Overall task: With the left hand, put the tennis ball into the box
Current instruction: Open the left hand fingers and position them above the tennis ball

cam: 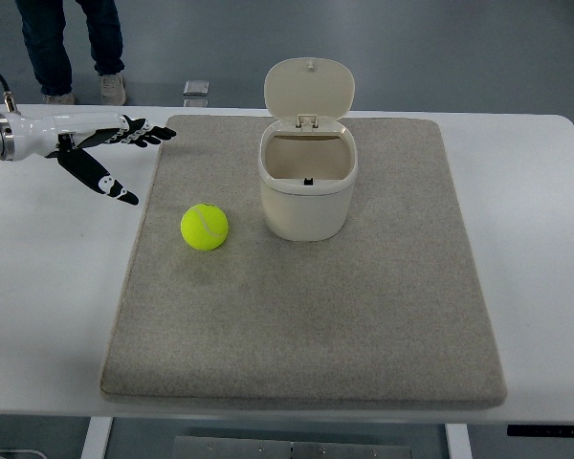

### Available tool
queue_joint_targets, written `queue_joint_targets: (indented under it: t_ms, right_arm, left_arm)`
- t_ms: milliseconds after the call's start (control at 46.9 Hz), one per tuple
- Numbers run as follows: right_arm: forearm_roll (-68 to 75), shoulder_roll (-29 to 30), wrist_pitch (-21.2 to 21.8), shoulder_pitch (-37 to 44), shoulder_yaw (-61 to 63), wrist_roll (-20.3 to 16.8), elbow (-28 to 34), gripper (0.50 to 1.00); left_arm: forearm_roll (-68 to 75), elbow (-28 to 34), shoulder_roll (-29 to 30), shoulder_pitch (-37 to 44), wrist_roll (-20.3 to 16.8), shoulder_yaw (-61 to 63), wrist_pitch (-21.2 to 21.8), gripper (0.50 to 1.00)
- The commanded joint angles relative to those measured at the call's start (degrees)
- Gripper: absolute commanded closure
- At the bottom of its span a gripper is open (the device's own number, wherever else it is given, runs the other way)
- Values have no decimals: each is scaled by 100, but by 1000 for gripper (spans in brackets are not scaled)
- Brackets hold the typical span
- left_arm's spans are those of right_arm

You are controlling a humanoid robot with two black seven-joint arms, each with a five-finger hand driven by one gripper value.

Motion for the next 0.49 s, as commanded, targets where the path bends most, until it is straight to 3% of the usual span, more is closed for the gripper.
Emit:
queue_joint_targets:
  t_ms: [0, 470]
  right_arm:
    - [0, 0, 0, 0, 0, 0, 0, 562]
    - [0, 0, 0, 0, 0, 0, 0, 562]
  left_arm:
    - [212, -119, 3, -11, -41, 4, 6, 508]
    - [784, -611, 12, -11, -41, 4, 33, 508]
